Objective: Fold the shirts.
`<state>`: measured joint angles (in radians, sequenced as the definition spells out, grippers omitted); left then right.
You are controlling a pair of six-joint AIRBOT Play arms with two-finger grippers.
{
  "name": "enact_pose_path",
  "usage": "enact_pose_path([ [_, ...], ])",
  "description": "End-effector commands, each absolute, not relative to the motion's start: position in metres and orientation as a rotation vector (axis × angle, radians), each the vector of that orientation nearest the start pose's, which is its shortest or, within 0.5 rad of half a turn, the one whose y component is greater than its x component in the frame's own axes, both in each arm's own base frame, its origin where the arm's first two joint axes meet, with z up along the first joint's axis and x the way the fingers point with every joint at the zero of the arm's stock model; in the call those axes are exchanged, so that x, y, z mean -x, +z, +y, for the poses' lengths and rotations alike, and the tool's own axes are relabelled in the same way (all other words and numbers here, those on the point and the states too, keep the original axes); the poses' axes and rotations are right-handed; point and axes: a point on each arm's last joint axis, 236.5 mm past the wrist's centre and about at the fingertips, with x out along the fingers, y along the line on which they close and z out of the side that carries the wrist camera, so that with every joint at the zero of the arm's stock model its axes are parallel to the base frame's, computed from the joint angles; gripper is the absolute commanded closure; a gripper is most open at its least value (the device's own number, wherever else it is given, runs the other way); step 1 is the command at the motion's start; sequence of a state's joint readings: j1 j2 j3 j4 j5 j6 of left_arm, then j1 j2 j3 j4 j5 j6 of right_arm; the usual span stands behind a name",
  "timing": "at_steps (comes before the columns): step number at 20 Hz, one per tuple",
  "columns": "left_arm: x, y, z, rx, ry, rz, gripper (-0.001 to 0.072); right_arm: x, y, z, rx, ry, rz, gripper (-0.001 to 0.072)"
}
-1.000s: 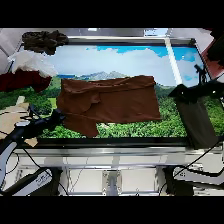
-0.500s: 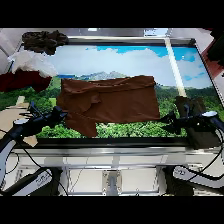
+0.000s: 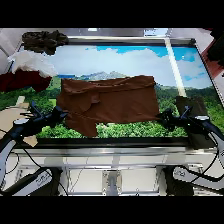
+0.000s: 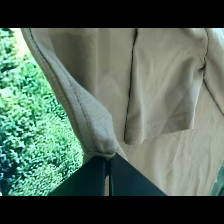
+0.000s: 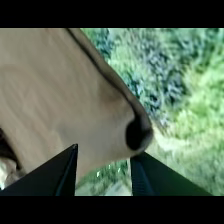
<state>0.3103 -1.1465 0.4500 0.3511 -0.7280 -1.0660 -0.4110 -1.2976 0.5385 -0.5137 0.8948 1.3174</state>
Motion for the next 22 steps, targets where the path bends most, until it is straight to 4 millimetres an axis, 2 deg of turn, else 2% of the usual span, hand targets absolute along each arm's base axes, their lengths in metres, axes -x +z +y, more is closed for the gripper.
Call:
enact_pose_path([
  [1,-0.343,-0.071,-0.046,1.034,-0.061,0.98,0.0694,-0.337,-0.104,0.033,-1.22,-0.095,1.152,0.0333],
  [2,-0.343,-0.071,-0.046,1.035,-0.063,0.982,0.0694,-0.338,-0.104,0.032,-1.222,-0.097,1.15,0.0341],
  [3,-0.343,-0.07,-0.047,1.036,-0.064,0.982,0.0694,-0.338,-0.103,0.032,-1.222,-0.094,1.148,0.0402],
  [4,-0.344,-0.068,-0.047,1.04,-0.069,0.978,0.0694,-0.34,-0.1,0.032,-1.219,-0.077,1.138,0.0694],
  [6,-0.355,-0.049,-0.053,1.039,-0.131,0.957,0.0694,-0.354,-0.074,0.044,-1.153,0.086,1.088,0.0683],
  [7,-0.363,-0.03,-0.058,1.003,-0.202,0.938,0.0694,-0.364,-0.05,0.051,-1.131,0.178,1.041,0.0683],
  [8,-0.373,-0.004,-0.064,0.964,-0.286,0.907,0.0694,-0.374,-0.019,0.054,-1.134,0.256,0.982,0.0684],
  [10,-0.389,0.063,-0.075,0.889,-0.445,0.828,0.0694,-0.385,0.052,0.051,-1.073,0.4,0.85,0.0684],
  [11,-0.393,0.1,-0.08,0.841,-0.515,0.779,0.0694,-0.383,0.09,0.046,-1.003,0.453,0.792,0.0685],
  [14,-0.384,0.223,-0.094,0.655,-0.669,0.577,0.0694,-0.353,0.199,0.031,-0.729,0.515,0.608,0.0684],
  [16,-0.362,0.31,-0.102,0.528,-0.713,0.391,0.0694,-0.319,0.274,0.032,-0.543,0.503,0.451,0.0683],
  [18,-0.329,0.393,-0.108,0.392,-0.711,0.18,0.0694,-0.287,0.338,0.04,-0.371,0.444,0.284,0.0682],
  [20,-0.292,0.461,-0.105,0.252,-0.631,-0.022,0.0694,-0.258,0.396,0.049,-0.225,0.355,0.107,0.0683],
  [22,-0.262,0.508,-0.088,0.136,-0.482,-0.182,0.0694,-0.232,0.45,0.051,-0.083,0.228,-0.057,0.0684],
])
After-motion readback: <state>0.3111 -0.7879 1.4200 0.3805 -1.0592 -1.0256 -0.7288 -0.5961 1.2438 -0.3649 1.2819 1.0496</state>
